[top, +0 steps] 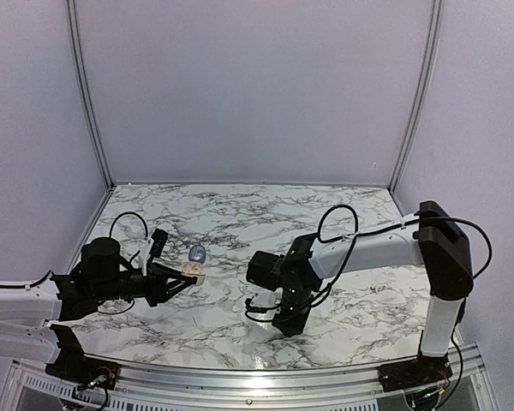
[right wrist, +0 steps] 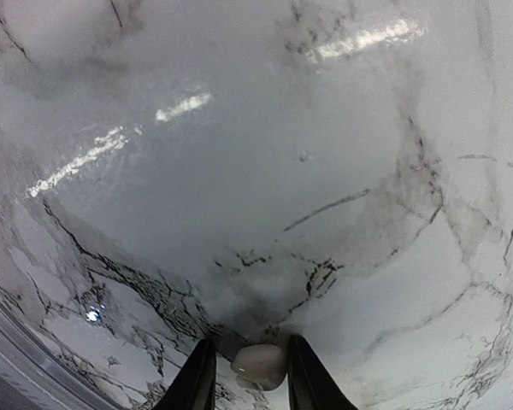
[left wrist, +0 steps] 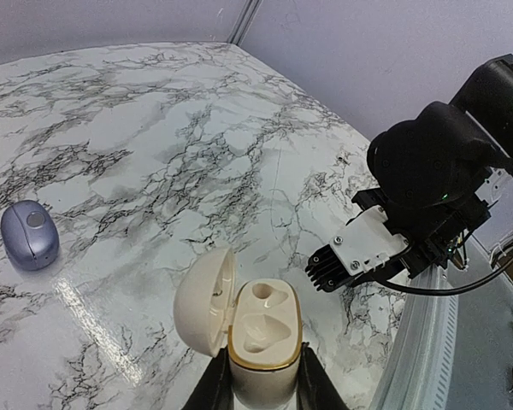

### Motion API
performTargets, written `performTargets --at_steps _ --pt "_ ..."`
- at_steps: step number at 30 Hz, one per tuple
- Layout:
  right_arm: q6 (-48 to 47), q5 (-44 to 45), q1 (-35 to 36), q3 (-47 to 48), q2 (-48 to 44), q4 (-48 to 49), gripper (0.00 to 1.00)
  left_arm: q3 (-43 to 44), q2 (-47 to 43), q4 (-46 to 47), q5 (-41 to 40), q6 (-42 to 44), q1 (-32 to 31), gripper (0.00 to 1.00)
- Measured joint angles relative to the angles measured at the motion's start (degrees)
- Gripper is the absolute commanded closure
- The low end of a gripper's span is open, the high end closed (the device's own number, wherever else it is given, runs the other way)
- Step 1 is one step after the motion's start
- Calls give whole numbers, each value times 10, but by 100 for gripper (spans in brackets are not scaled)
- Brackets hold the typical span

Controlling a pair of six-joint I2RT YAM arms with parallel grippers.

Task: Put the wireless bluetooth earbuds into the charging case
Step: Pick up the left earbud from the center of the board, then insert the left earbud into the left side groove of the charging case.

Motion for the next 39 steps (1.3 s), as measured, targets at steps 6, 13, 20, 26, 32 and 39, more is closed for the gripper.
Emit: performTargets --at_steps 6,13,20,26,32,39 --pt "2 4 3 7 5 -7 70 0 0 0 0 0 0 100" --pt "5 11 3 21 14 -21 83 0 0 0 0 0 0 100" --pt "7 17 3 24 16 -22 88 0 5 0 3 1 0 100" --pt "12 33 -2 23 -12 3 90 0 3 1 7 8 0 100" --pt "14 57 -14 0 -153 99 92 -2 -12 23 22 20 -6 100" --pt "10 37 -9 -56 -302 252 93 -4 -23 72 36 57 -29 100"
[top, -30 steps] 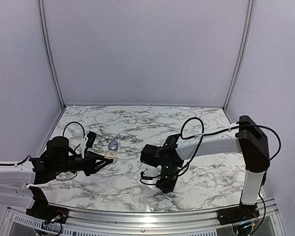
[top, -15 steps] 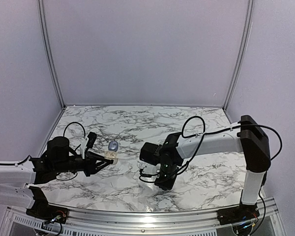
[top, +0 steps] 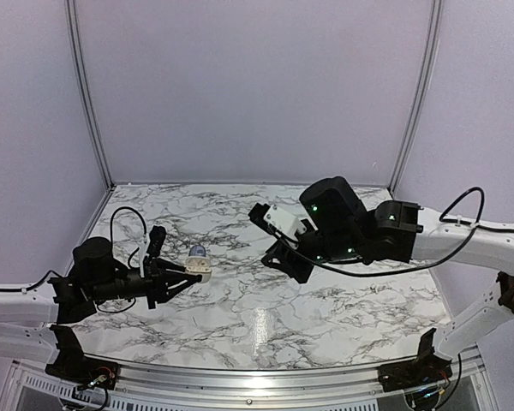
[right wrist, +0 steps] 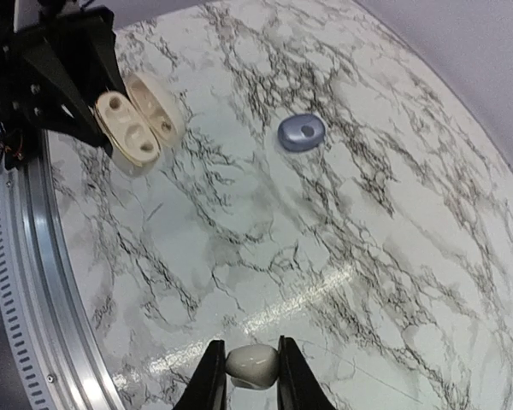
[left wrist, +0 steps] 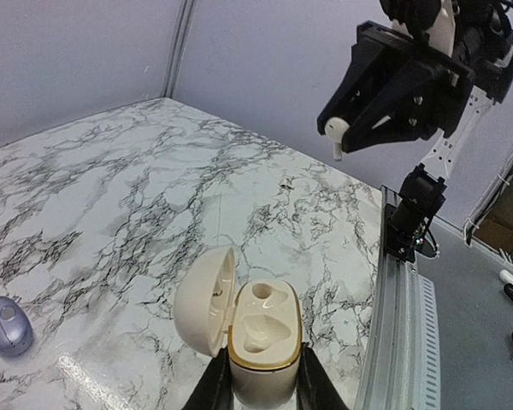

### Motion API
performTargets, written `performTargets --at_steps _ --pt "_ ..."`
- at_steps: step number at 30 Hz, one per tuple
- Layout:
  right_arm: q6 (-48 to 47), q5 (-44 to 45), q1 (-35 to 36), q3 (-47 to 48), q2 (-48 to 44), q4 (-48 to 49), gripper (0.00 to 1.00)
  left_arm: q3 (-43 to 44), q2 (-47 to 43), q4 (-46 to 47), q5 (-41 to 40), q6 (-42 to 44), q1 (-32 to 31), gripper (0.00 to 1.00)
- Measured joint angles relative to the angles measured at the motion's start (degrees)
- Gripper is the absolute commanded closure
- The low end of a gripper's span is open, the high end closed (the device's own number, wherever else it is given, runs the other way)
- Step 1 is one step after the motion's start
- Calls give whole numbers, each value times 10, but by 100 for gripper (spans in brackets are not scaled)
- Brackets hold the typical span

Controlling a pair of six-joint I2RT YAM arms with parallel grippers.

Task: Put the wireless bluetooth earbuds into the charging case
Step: Insert the left earbud into the left side groove of the charging case.

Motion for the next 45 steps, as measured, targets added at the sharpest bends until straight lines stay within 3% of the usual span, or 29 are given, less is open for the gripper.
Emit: performTargets --at_steps 11,18,28,45 --pt "0 -61 57 -71 -63 220 93 9 2 36 -13 111 -89 100" --pt "0 -67 110 -82 -67 292 93 20 0 41 -31 162 -118 100" --pt "-13 -27 160 -82 -31 322 94 30 -2 47 -37 181 -138 100" --pt "-59 19 165 -80 -17 331 93 47 28 66 15 129 -141 100"
